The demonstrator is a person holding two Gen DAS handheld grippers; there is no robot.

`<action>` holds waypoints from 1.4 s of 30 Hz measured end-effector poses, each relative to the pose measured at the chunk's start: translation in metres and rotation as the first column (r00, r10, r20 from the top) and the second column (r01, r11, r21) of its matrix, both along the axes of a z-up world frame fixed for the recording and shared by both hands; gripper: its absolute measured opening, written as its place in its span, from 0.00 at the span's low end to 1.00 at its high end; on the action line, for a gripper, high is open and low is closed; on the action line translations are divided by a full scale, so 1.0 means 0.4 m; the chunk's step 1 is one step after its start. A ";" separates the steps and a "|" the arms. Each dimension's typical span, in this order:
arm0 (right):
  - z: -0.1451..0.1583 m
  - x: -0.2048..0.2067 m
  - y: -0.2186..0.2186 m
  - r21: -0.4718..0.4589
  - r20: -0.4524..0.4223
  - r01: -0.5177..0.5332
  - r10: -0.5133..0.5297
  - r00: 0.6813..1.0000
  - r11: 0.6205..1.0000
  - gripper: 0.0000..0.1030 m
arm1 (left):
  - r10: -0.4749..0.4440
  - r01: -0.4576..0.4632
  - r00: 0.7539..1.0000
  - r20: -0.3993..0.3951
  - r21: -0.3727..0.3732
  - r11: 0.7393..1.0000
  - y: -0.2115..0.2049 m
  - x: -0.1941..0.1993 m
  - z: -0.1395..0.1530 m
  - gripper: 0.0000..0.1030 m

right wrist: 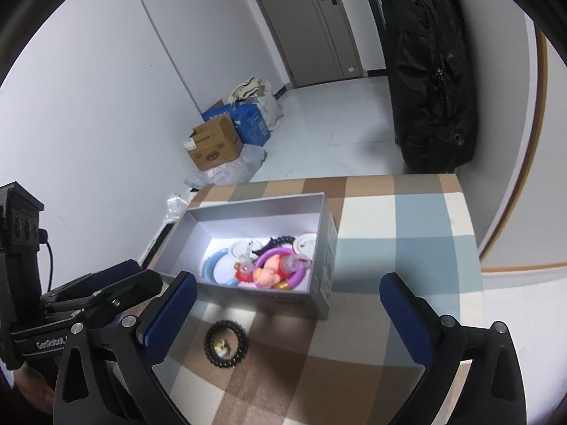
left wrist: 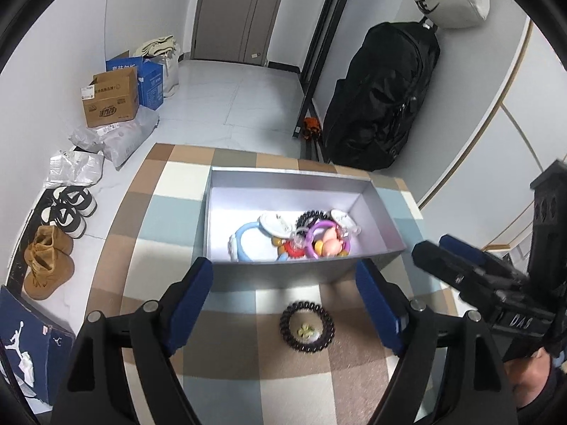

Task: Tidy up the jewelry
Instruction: 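Withdraw both tools from the box toward the black bracelet, then lower the left tool onto the black beaded bracelet and close it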

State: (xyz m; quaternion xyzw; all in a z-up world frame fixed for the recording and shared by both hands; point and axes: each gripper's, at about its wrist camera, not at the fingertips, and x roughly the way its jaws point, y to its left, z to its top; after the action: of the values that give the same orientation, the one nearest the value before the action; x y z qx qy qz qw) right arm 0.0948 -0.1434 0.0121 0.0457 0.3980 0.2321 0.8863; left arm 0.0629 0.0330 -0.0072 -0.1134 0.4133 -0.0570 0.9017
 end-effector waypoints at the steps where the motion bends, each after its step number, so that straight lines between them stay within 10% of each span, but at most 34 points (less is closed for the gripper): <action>1: 0.001 -0.002 -0.001 -0.003 0.001 0.001 -0.001 1.000 1.000 1.00 | -0.002 0.002 1.000 -0.001 0.009 1.000 -0.003 -0.005 -0.004 0.77; 42: -0.014 -0.040 -0.084 -0.084 -0.072 0.063 -0.069 0.995 0.995 1.00 | -0.070 0.103 0.981 -0.182 0.179 0.979 -0.106 0.001 -0.143 0.73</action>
State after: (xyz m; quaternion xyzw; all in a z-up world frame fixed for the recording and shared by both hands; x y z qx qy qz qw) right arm 0.0789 -0.1771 0.0063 0.0314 0.4384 0.1844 0.8791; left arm 0.0632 -0.0095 -0.0646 -0.0145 0.4987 -0.0469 0.8654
